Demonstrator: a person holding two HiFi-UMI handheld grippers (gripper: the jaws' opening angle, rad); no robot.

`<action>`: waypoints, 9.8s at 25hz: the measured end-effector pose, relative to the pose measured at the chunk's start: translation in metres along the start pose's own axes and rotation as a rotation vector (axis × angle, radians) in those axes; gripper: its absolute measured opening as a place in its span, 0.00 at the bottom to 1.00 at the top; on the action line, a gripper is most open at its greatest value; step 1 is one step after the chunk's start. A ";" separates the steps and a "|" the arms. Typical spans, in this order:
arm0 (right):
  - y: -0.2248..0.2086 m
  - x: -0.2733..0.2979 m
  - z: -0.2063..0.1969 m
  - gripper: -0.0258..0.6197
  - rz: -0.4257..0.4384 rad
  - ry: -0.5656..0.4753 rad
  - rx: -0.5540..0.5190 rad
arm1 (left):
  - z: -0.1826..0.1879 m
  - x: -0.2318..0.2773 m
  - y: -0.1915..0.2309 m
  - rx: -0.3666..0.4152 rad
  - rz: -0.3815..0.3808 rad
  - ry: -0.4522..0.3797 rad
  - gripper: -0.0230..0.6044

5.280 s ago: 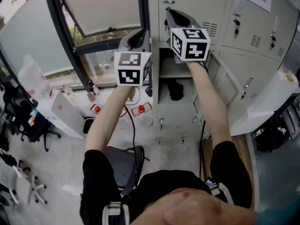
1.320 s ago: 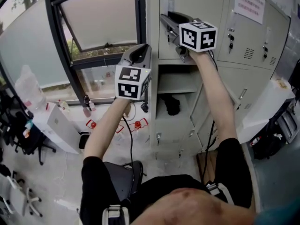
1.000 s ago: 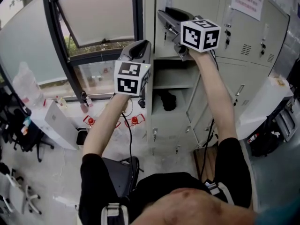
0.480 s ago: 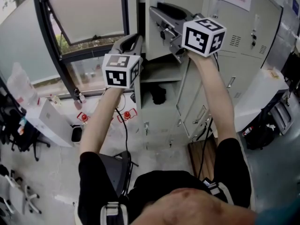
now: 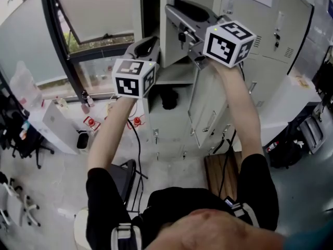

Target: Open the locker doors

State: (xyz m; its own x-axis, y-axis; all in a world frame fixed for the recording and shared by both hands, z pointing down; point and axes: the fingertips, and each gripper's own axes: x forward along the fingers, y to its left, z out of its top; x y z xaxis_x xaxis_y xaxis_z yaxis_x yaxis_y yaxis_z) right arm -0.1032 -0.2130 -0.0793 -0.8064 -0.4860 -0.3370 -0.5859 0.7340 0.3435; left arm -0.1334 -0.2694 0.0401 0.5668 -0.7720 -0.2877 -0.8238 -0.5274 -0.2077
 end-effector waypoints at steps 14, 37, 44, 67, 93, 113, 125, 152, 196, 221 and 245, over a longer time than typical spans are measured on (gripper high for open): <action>-0.005 -0.095 0.028 0.24 0.001 -0.020 -0.037 | 0.022 -0.005 -0.100 -0.031 0.083 -0.005 0.05; -0.077 -0.230 0.040 0.22 -0.161 -0.033 -0.001 | 0.032 0.045 -0.254 0.007 -0.078 0.007 0.05; -0.074 -0.238 0.029 0.22 -0.152 -0.071 0.054 | 0.036 0.033 -0.263 0.019 -0.043 -0.042 0.05; 0.014 -0.321 -0.128 0.22 -0.175 0.032 0.146 | -0.106 -0.053 -0.269 -0.183 0.071 0.109 0.05; 0.088 -0.460 -0.332 0.07 -0.445 0.411 0.357 | -0.249 -0.114 -0.386 -0.383 0.011 0.258 0.05; 0.057 -0.523 -0.345 0.07 -0.585 0.521 0.312 | -0.271 -0.101 -0.414 -0.421 -0.014 0.322 0.05; 0.034 -0.563 -0.351 0.07 -0.744 0.691 0.094 | -0.294 -0.065 -0.439 -0.401 -0.089 0.374 0.05; -0.160 -0.596 -0.422 0.07 -0.765 0.564 0.202 | -0.377 0.153 -0.491 -0.442 -0.134 0.413 0.05; -0.260 -0.547 -0.477 0.07 -0.634 0.615 0.136 | -0.416 0.255 -0.466 -0.458 -0.023 0.402 0.05; -0.268 -0.549 -0.481 0.09 -0.687 0.448 0.449 | -0.428 0.253 -0.466 -0.473 0.019 0.430 0.05; -0.276 -0.557 -0.482 0.09 -0.674 0.039 1.181 | -0.439 0.249 -0.449 -0.479 0.078 0.462 0.05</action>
State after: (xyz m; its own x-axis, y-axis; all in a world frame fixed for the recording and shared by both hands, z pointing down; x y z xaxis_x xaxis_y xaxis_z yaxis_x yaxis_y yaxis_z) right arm 0.4689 -0.3734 0.4360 -0.4070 -0.9070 -0.1081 -0.4620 0.3065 -0.8322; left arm 0.3741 -0.3802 0.4719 0.5308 -0.8309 0.1671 -0.8357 -0.4804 0.2661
